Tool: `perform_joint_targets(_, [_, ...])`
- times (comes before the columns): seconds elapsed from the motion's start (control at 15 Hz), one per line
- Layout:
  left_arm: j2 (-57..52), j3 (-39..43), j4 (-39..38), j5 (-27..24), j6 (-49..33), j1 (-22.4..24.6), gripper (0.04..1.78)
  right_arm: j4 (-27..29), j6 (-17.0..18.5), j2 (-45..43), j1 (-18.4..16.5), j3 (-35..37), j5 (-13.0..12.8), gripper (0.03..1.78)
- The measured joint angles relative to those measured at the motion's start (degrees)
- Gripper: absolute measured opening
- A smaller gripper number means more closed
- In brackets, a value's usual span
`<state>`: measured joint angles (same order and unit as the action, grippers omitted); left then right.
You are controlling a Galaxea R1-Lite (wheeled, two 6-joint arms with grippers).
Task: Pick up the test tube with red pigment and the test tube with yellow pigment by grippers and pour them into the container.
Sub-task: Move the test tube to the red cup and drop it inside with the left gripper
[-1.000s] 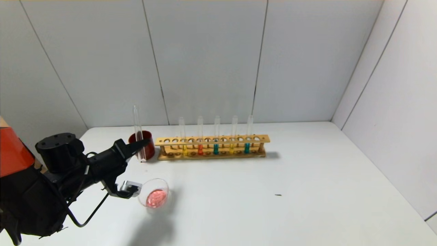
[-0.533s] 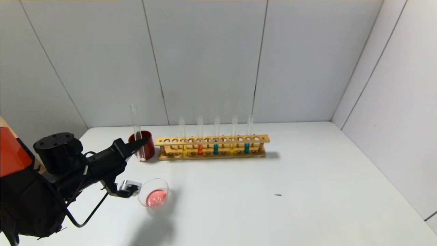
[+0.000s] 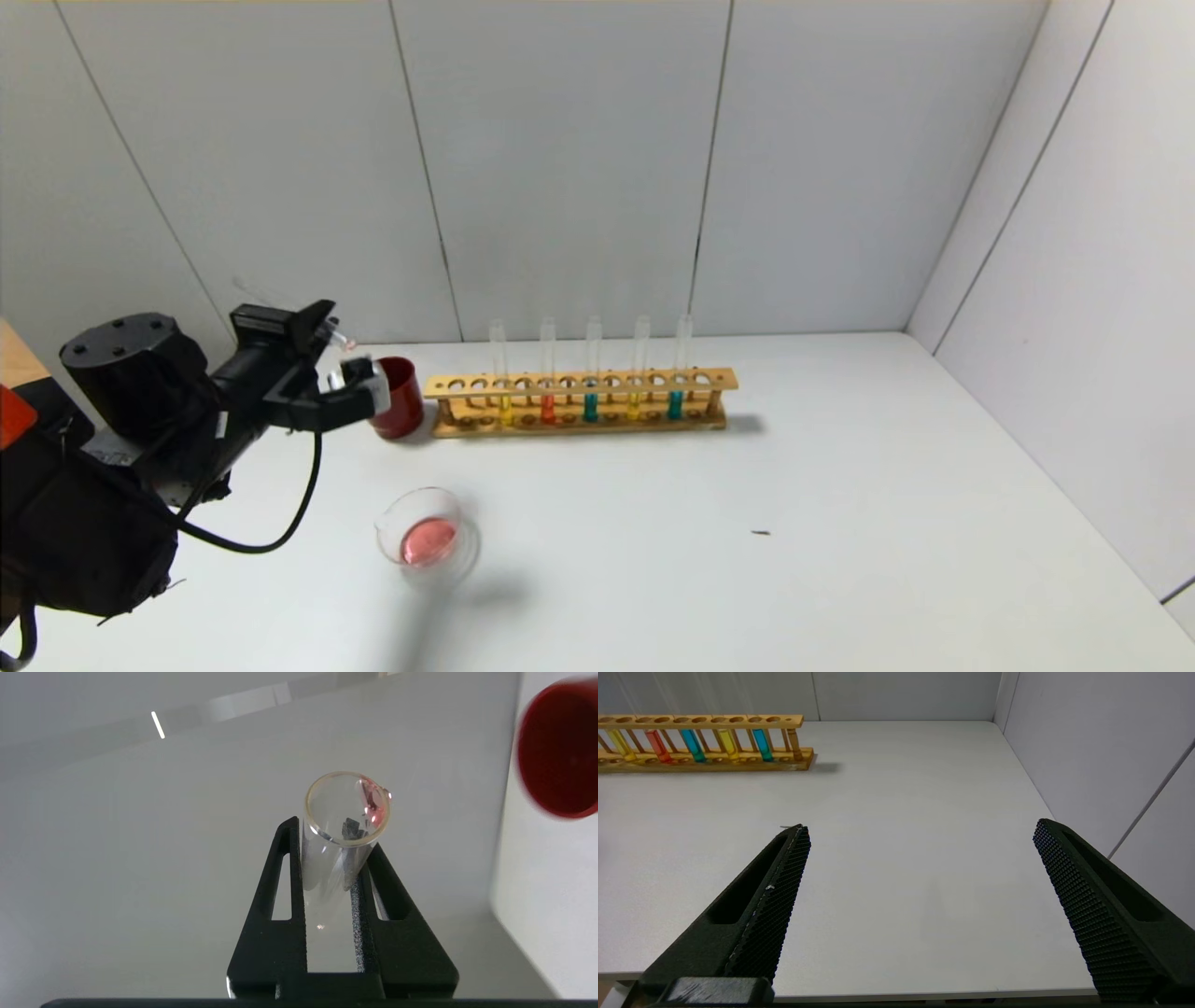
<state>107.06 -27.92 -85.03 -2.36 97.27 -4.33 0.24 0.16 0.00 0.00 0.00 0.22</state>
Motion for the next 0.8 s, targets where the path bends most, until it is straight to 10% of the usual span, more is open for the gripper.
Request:
perform_joint_targets(0.33, [-4.66, -13.48, 18.86, 21.65, -31.34, -0.13, 0.32, 0.02, 0.02, 0.0, 0.0, 0.0, 0.0, 1.75])
perform_joint_targets(0.8, [-4.5, -38.47, 54.47, 24.6, -72.99, -0.21, 0.32, 0.02, 0.02, 0.0, 0.0, 0.0, 0.02, 1.75])
